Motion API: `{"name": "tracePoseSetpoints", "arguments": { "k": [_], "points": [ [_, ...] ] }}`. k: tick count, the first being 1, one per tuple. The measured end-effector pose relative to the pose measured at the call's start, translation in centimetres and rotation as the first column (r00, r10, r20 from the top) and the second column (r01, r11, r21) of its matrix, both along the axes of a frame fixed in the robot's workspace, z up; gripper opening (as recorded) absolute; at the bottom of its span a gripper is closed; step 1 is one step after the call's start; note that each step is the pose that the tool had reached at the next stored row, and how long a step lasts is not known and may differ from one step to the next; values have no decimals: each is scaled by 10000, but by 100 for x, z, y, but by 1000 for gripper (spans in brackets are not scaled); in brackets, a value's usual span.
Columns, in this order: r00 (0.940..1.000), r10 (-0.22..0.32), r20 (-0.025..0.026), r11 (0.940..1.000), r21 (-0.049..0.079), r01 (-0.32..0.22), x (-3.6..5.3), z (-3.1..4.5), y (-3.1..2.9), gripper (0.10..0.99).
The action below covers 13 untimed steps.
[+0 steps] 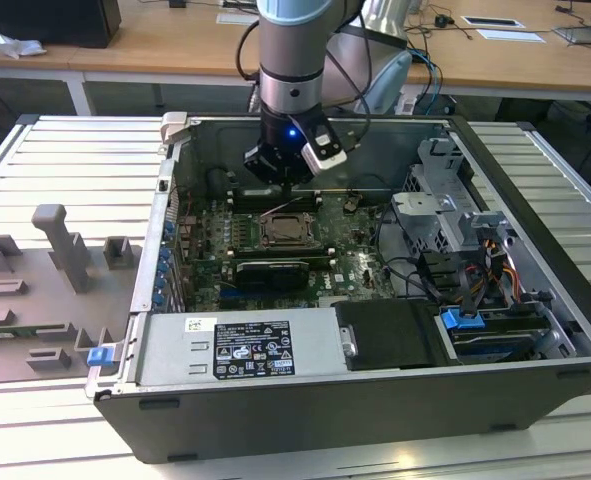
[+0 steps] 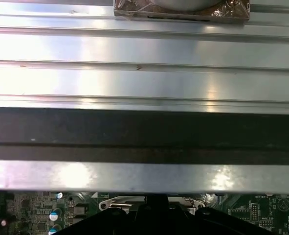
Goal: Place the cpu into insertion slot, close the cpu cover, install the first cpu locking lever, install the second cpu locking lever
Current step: 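Install the first cpu locking lever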
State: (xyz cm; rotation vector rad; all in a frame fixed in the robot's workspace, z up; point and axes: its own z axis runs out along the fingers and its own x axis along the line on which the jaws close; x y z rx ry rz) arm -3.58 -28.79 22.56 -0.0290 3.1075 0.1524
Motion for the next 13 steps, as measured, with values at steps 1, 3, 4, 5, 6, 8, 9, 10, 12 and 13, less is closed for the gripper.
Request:
{"name": "tracePoseSetpoints", "arguments": {
  "k": [1,3,4,5,6,8,9,10,12,13],
  "points": [
    [10000,1,-1,10000,2,-1,11,-5,2,106],
    [10000,1,-3,10000,6,-1,32,-17,4,106],
    [10000,1,-3,10000,9,-1,42,-24,4,106],
    [10000,0,-4,10000,11,0,60,-37,5,106],
    [10000,0,-8,10000,15,0,72,-48,5,106],
    [10000,1,-22,10000,24,-1,94,-70,5,106],
    [10000,0,-29,10000,26,0,103,-84,5,106],
    [10000,-1,-38,10000,26,2,110,-100,5,106],
    [10000,-2,-48,10000,26,2,116,-124,5,106],
    [10000,-2,-55,10000,26,2,119,-136,5,106]
  ]
}}
